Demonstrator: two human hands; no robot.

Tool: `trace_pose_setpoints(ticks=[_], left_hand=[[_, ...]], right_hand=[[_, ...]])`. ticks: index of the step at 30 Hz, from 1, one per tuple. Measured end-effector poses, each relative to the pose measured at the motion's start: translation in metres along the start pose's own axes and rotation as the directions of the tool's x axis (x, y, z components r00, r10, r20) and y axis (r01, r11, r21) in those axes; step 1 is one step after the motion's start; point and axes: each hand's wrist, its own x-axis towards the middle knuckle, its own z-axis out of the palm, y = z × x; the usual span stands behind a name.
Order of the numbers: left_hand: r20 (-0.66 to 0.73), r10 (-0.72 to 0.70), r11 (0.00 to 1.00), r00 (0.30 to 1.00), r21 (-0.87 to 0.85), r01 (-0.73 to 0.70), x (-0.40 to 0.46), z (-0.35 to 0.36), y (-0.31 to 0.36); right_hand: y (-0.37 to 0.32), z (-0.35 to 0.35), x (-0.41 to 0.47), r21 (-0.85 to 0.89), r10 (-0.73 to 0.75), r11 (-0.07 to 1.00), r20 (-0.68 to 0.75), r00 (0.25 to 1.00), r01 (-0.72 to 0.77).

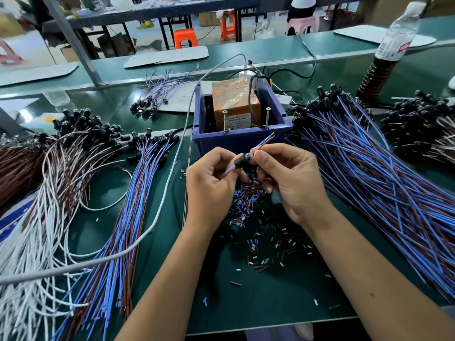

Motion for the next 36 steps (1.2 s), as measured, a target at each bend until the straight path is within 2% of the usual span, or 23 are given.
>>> trace_pose_setpoints(ticks=[3, 5, 8, 12, 14, 16, 18, 22, 25, 28, 31, 36], left_hand=[[0.012, 0.014, 1.000, 1.000, 0.006, -0.014, -0.001, 0.001, 0.003], [-0.026, 0.050, 0.999, 0.998, 0.024, -0.049, -0.001, 0.001, 0.005], [-0.167, 0.114, 0.989, 0.979, 0.108, -0.097, -0.002, -0.001, 0.005], [-0.356, 0.186, 0.975, 0.916, 0.185, -0.125, -0.001, -0.004, 0.004], [-0.423, 0.211, 0.970, 0.881, 0.198, -0.138, 0.001, -0.004, 0.004], [-0.454, 0.193, 0.977, 0.870, 0.174, -0.126, 0.003, -0.004, 0.002], [-0.459, 0.159, 0.983, 0.874, 0.153, -0.099, 0.004, -0.004, -0.001], [-0.436, 0.143, 0.981, 0.889, 0.184, -0.067, 0.003, -0.001, -0.004], [-0.411, 0.148, 0.981, 0.899, 0.173, -0.082, 0.004, 0.001, -0.003], [-0.390, 0.119, 0.987, 0.913, 0.147, -0.066, 0.003, 0.003, -0.003], [-0.373, 0.076, 0.995, 0.925, 0.092, -0.045, 0.002, 0.004, -0.003], [-0.340, 0.072, 0.996, 0.938, 0.067, -0.052, 0.001, 0.004, 0.003]], right_hand=[[0.000, 0.000, 0.000, -0.008, -0.006, 1.000, -0.014, 1.000, 0.006], [-0.001, 0.000, 0.000, -0.001, -0.001, 1.000, -0.022, 1.000, 0.001], [-0.003, -0.001, 0.000, 0.055, 0.021, 0.998, -0.011, 1.000, -0.020], [-0.006, -0.001, 0.001, 0.100, 0.041, 0.994, -0.034, 0.999, -0.037], [-0.004, -0.003, 0.001, 0.041, -0.016, 0.999, -0.086, 0.996, 0.019], [-0.003, -0.004, 0.001, -0.087, -0.108, 0.992, -0.153, 0.982, 0.095], [-0.001, -0.005, 0.001, -0.275, -0.231, 0.946, -0.211, 0.950, 0.169], [0.001, -0.004, 0.003, -0.622, -0.474, 0.744, -0.234, 0.849, 0.244], [-0.002, 0.001, 0.006, -0.752, -0.621, 0.591, -0.191, 0.760, 0.293], [-0.005, 0.007, 0.010, -0.829, -0.684, 0.460, -0.103, 0.723, 0.317], [-0.006, 0.009, 0.011, -0.842, -0.683, 0.428, -0.062, 0.728, 0.329], [-0.008, 0.008, 0.011, -0.834, -0.657, 0.450, -0.066, 0.751, 0.321]])
